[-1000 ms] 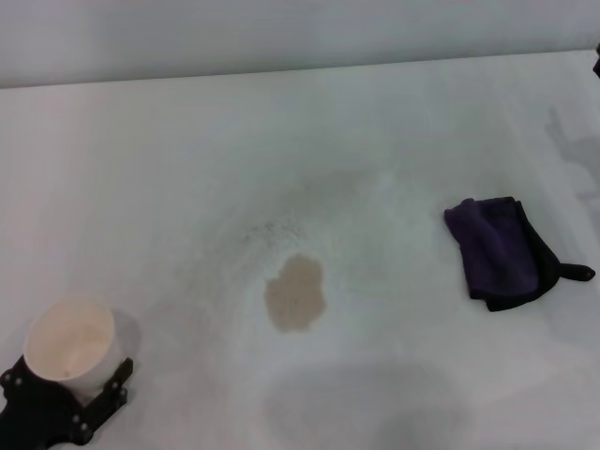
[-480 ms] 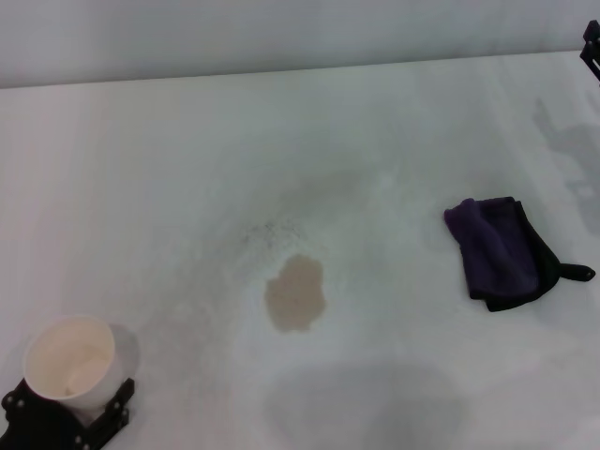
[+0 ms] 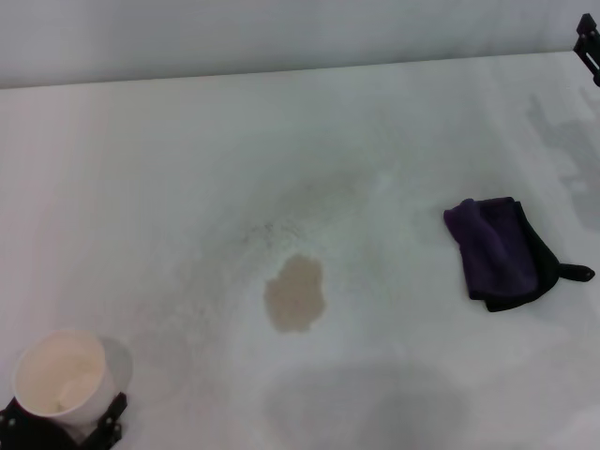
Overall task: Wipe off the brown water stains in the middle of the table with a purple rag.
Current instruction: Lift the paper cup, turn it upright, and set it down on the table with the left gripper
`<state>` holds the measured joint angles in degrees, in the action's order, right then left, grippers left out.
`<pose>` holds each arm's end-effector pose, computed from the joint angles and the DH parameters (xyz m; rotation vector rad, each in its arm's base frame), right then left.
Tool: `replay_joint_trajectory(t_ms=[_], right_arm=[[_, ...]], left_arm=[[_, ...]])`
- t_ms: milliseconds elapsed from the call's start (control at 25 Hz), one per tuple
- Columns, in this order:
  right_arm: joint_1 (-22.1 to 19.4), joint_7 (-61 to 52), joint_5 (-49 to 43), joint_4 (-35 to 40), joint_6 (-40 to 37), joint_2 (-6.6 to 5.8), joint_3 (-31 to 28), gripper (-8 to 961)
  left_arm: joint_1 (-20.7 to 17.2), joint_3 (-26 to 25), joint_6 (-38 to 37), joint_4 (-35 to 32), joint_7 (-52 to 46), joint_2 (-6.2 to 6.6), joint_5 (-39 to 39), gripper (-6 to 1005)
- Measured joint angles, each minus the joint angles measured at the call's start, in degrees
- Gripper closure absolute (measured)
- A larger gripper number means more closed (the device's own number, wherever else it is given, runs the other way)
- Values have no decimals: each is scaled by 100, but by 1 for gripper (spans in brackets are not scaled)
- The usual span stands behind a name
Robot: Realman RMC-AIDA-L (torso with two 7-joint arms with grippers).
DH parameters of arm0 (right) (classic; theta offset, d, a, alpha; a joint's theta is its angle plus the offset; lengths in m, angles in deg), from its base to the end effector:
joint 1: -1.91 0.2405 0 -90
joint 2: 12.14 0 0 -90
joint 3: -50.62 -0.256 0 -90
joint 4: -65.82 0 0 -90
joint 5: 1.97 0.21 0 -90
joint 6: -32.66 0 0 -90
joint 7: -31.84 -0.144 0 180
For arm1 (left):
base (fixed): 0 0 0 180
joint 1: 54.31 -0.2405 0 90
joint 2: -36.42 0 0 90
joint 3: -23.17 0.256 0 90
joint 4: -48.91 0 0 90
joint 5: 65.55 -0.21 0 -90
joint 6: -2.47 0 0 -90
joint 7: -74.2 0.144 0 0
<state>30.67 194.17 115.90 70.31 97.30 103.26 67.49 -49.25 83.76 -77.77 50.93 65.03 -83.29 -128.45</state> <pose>0.3660 0.3535 0.0572 -1.4964 0.5317 0.6042 -0.3757 0.1448 -0.0752 -2.1594 -0.5205 -0.5174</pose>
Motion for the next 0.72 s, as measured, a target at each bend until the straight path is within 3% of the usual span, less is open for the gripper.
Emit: replay_joint_trajectory(t_ms=[320,720], right_arm=[[31,0,-1,0,-14,0,0,126],[-14,0,-1,-17,32,16,0,126]], left_arm=[[14,-7,-109,1,-7,26,357,204],[787,-36,-13,-41,-283,51,397,204]])
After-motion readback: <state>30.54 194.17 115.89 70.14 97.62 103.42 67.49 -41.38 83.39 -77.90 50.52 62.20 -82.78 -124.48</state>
